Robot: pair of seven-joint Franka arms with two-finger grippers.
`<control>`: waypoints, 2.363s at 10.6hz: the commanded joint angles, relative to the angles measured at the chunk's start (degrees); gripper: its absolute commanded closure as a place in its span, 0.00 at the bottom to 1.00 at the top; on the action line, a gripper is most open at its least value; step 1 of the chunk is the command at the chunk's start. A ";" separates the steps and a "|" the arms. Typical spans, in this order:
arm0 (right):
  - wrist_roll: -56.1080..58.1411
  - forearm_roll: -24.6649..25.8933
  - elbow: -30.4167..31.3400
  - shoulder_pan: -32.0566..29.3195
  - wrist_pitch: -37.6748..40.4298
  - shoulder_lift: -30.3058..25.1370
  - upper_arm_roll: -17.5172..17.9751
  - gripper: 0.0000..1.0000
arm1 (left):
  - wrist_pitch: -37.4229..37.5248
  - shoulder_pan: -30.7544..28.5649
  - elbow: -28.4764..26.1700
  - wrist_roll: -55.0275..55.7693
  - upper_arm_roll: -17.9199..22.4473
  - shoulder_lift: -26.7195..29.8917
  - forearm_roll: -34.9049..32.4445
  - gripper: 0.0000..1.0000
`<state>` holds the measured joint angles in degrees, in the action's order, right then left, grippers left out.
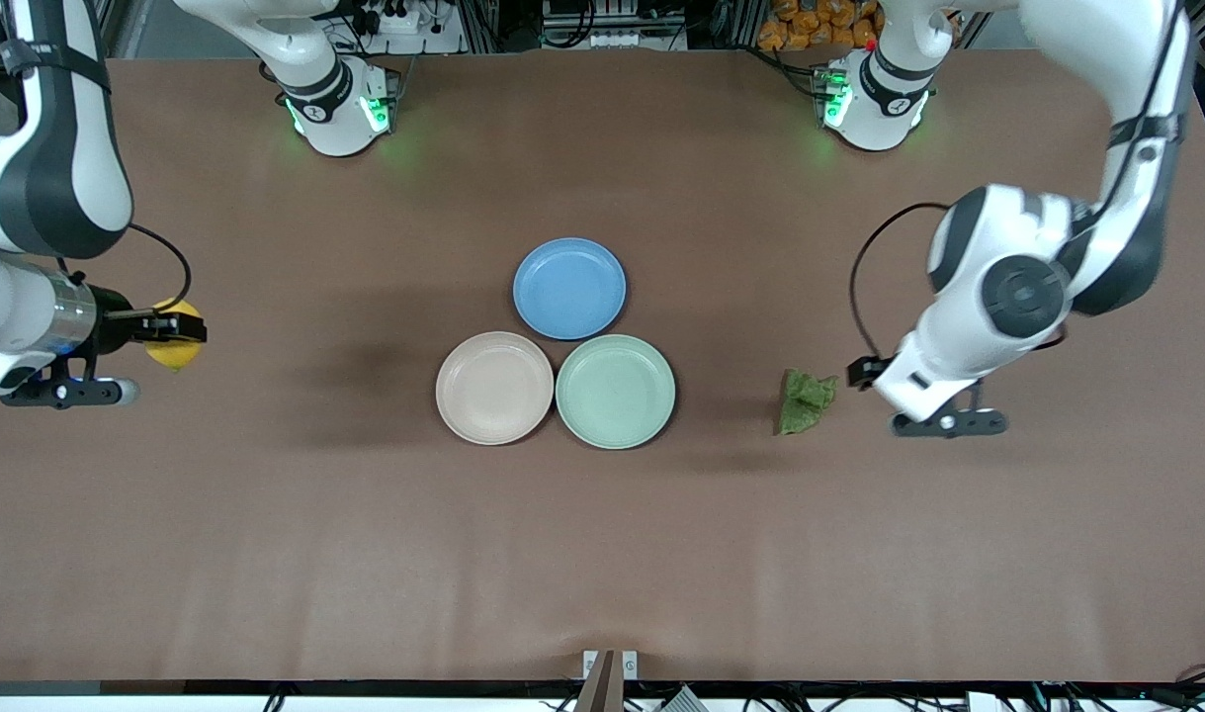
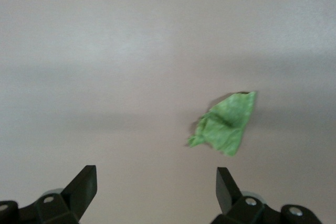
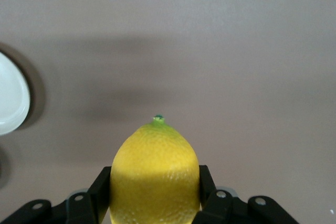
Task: Pick lemon and lettuce from plates
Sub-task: 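Release the lettuce onto the table with the left gripper, then raise the left gripper away while the right gripper carries the lemon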
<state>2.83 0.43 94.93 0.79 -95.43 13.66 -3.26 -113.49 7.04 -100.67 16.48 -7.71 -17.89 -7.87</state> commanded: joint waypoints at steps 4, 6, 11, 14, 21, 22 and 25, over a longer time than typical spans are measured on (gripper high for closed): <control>0.51 0.62 16.58 -0.53 -22.66 -0.74 0.62 0.73 | -0.77 -0.09 -5.50 -7.43 3.85 16.04 5.06 0.00; 0.60 0.62 21.85 -0.62 -30.66 -0.39 0.62 0.73 | 3.76 -1.58 -4.54 -7.52 3.76 19.80 5.05 0.00; 2.44 0.62 24.07 -1.41 -40.34 6.27 0.62 0.73 | 16.53 -3.17 3.89 -11.65 2.53 19.74 7.76 0.00; 2.97 0.62 23.99 -1.41 -44.75 10.33 0.62 0.73 | 20.83 -2.99 6.80 -11.21 2.00 19.91 10.06 0.00; 3.41 0.62 22.59 -2.73 -46.35 13.33 0.62 0.00 | 24.19 -3.26 8.74 -11.38 2.00 20.18 9.45 0.00; 3.41 0.54 20.32 -2.72 -42.08 12.98 0.71 0.00 | 24.19 -3.35 8.74 -11.47 2.00 20.09 9.45 0.00; 3.15 -0.25 6.80 -2.81 -21.34 13.06 0.71 0.00 | 24.28 -3.43 8.74 -11.47 2.00 20.09 9.36 0.00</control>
<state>5.58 0.41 110.58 -1.03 -128.35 27.05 -3.23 -90.51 4.31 -92.94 6.48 -5.52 2.37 0.82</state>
